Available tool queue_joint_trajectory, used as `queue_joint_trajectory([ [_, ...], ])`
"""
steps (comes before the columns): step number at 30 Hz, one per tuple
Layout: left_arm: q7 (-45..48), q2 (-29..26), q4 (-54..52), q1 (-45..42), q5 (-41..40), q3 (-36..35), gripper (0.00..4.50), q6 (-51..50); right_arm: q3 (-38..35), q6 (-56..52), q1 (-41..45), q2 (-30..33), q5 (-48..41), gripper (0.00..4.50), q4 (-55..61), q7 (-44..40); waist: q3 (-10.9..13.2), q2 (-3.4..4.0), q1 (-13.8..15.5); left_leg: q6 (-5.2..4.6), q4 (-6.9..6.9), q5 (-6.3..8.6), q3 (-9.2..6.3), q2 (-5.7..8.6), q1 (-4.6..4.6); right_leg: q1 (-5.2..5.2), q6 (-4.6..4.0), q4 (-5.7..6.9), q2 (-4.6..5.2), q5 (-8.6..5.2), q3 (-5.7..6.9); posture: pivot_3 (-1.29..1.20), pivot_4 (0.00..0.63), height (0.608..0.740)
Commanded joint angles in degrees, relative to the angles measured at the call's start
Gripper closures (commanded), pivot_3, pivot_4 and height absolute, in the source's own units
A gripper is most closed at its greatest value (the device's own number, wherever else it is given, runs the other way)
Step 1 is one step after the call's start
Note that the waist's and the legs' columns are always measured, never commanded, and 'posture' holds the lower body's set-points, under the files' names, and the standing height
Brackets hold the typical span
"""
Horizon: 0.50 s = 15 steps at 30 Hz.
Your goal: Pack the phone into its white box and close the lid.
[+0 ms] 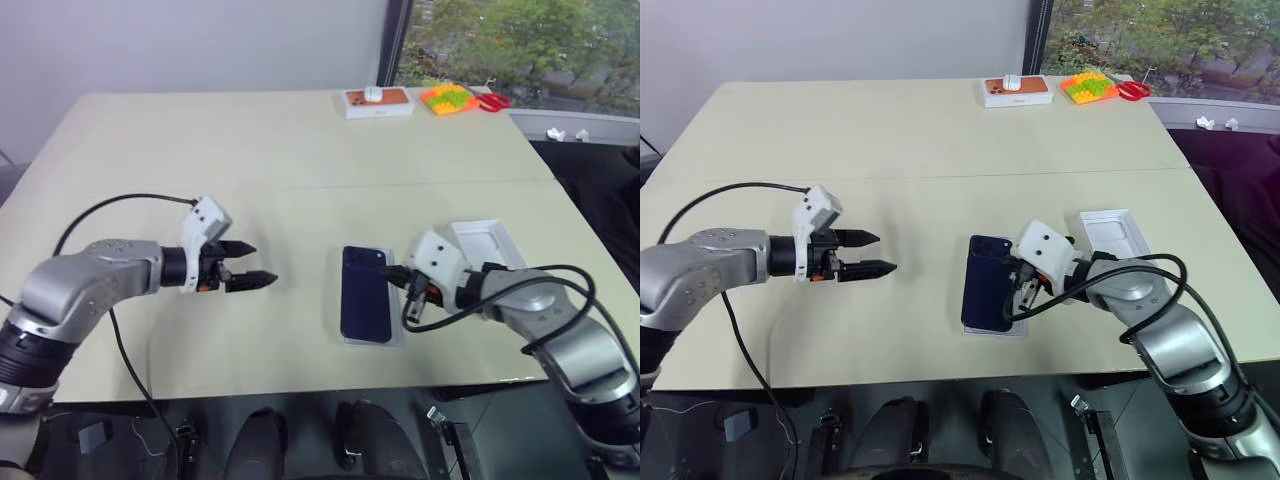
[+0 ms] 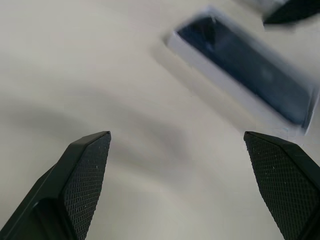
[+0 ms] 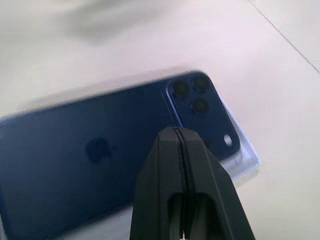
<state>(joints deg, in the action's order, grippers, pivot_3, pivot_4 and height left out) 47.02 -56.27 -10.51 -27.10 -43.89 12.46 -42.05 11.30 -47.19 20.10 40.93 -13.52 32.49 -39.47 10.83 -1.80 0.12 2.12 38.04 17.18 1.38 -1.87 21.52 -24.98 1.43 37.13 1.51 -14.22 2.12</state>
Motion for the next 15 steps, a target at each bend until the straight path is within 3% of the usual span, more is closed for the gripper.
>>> queue_joint_trajectory([
  [1, 6.01, 1.29, -0.11, 0.01, 7.66, 1.37, 0.03, 7.15, 4.87, -6.06, 5.10, -4.97, 1.29, 4.50, 1.96, 4.39, 0.01, 0.01, -0.08, 0.00, 0.00, 0.00, 0.00, 0.00, 0.02, -0.04, 0.00, 0.03, -0.02, 0.00, 0.00, 0.00, 0.150, 0.740],
  [6, 11.67, 4.29, -1.09, 1.39, 11.93, 1.39, 0.03, 12.13, 9.87, -12.84, 8.34, -9.00, 2.91, 4.50, 1.56, 8.11, 0.01, 0.02, 0.26, -0.01, 0.00, 0.00, -0.03, -0.05, 0.16, -0.18, 0.02, 0.08, -0.01, 0.01, 0.02, 0.00, 0.150, 0.740],
  [15, 14.93, 6.84, -0.65, 3.14, 16.06, -0.08, 0.03, 14.44, 11.23, -18.48, 9.32, -9.12, 2.02, 4.50, 2.29, 8.88, 0.00, 0.02, 0.27, -0.05, 0.17, 0.03, -0.05, 0.00, 0.48, -0.39, 0.08, 0.10, 0.01, 0.04, 0.02, 0.00, 0.150, 0.740],
])
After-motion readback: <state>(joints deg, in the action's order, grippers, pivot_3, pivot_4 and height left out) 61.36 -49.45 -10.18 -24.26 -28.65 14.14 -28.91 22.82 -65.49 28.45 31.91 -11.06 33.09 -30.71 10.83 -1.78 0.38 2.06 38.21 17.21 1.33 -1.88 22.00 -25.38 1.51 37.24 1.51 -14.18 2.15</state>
